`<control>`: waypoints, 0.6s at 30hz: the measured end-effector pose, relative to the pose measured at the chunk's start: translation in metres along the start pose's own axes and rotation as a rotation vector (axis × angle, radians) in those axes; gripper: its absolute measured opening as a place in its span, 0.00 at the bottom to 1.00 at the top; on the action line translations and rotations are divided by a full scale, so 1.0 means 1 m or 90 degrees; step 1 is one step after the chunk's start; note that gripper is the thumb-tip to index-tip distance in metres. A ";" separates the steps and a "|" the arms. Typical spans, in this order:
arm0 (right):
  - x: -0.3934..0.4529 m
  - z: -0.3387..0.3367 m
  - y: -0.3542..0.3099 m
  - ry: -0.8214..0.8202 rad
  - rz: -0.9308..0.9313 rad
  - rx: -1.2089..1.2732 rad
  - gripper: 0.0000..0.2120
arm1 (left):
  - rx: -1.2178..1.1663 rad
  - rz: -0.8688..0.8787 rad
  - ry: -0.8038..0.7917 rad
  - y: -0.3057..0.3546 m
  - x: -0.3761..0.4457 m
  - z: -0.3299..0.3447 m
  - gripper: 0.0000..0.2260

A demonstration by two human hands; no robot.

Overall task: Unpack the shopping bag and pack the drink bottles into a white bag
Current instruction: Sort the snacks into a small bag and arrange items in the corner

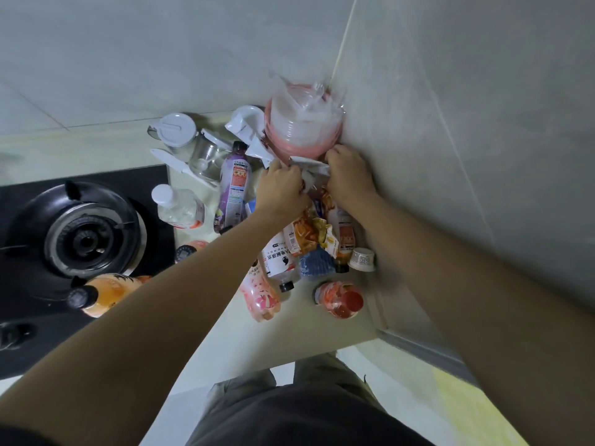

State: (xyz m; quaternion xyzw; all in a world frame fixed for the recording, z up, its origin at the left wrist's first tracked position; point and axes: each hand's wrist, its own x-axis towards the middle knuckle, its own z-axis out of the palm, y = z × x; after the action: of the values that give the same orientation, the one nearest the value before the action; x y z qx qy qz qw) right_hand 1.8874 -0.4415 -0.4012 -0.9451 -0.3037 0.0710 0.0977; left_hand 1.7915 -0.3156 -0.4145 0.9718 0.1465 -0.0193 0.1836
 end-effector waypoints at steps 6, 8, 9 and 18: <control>-0.054 -0.027 -0.026 0.118 0.071 0.090 0.04 | -0.081 -0.012 0.034 -0.011 -0.047 -0.051 0.06; -0.074 -0.031 -0.038 0.140 0.104 0.154 0.07 | -0.091 -0.006 0.045 -0.013 -0.068 -0.065 0.05; -0.083 -0.031 -0.043 0.145 0.116 0.184 0.10 | -0.092 -0.001 0.051 -0.014 -0.078 -0.070 0.06; -0.156 -0.057 -0.113 0.130 0.191 0.419 0.14 | -0.168 0.009 0.152 -0.025 -0.173 -0.119 0.15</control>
State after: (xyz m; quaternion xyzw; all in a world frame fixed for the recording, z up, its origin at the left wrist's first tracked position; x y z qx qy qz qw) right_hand 1.7095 -0.4509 -0.3080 -0.8994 -0.1111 0.0836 0.4145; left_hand 1.6165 -0.2983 -0.2964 0.9356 0.1620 0.1170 0.2911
